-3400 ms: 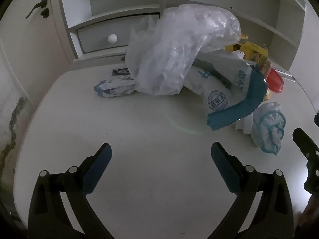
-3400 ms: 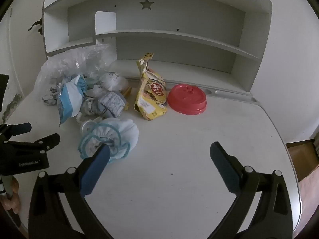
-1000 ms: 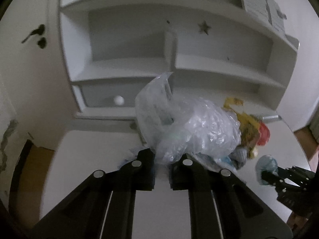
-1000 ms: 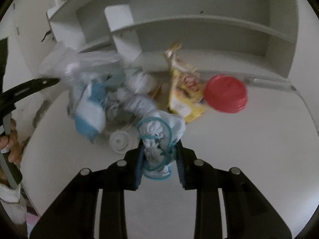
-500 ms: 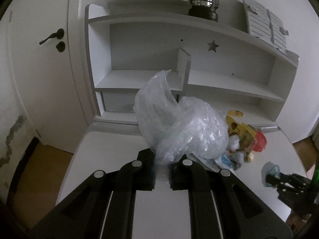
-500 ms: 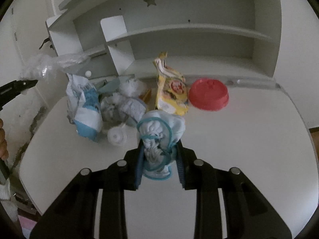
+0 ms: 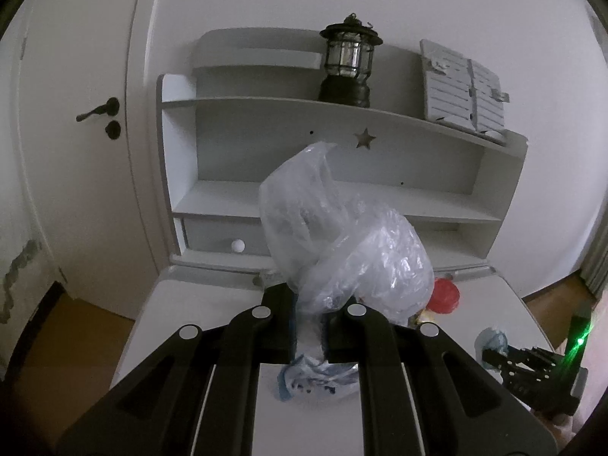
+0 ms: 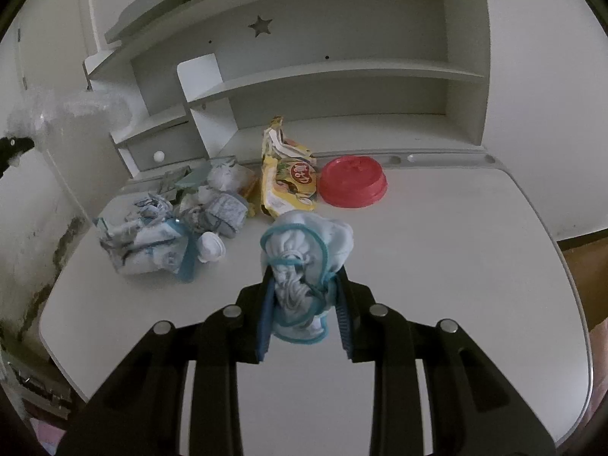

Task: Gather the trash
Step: 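Carry both held items over the floor bin and open both tools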

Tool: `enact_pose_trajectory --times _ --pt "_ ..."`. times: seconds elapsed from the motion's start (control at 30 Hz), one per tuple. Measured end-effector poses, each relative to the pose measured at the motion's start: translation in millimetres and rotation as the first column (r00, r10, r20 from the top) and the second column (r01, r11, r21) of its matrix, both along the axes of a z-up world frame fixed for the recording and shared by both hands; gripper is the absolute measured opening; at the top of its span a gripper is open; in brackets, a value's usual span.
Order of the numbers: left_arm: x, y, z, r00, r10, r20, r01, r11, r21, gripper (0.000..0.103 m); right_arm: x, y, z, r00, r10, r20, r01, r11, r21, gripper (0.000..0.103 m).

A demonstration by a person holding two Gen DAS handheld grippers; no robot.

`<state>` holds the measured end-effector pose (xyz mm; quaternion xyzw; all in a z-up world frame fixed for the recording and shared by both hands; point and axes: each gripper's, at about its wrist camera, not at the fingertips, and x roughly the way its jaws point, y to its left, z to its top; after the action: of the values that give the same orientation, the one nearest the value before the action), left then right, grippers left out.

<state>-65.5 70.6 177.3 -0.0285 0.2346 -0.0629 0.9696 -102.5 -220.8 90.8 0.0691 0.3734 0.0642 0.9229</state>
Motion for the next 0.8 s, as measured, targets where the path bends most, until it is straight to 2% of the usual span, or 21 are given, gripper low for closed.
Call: enact_pose_trajectory --times 0.3,0.47,0.57,0.63,0.7,0.73,0.8 --pt "-7.8 -20.9 -0.7 0.999 -0.034 -0.017 0.035 0.999 0.025 0.008 -17.8 -6.5 3.0 1.0 -0.007 0.002 0.007 1.0 -0.01 0.028" --pt "-12.2 -55.9 -25.4 0.996 -0.073 -0.058 0.076 0.995 0.056 0.008 -32.4 -21.6 -4.0 1.0 0.004 -0.027 -0.004 1.0 0.017 0.028" --pt "-20.5 -99.0 -47.1 0.981 -0.166 -0.102 0.172 0.983 0.055 0.008 -54.9 -52.3 6.9 1.0 -0.003 -0.025 0.004 0.999 0.034 0.028" --pt "-32.3 -142.1 -57.8 0.956 -0.265 -0.128 0.273 0.96 0.054 0.008 -83.1 -90.5 21.1 0.999 -0.023 -0.026 0.025 0.998 0.052 0.028" --pt "-51.1 -195.7 -65.0 0.911 -0.386 -0.144 0.396 0.917 0.05 0.008 -117.3 -131.9 31.9 0.997 -0.073 -0.035 0.074 0.997 0.03 0.028" --pt "-63.7 -221.3 -68.3 0.884 -0.443 -0.15 0.455 0.889 0.054 0.008 -139.6 -156.3 35.6 0.993 -0.11 -0.043 0.111 0.994 0.009 0.028" --pt "-99.7 -279.9 -77.5 0.807 -0.567 -0.163 0.583 0.809 0.072 0.008 -180.9 -199.9 34.9 0.98 -0.187 -0.072 0.187 0.982 -0.014 0.028"
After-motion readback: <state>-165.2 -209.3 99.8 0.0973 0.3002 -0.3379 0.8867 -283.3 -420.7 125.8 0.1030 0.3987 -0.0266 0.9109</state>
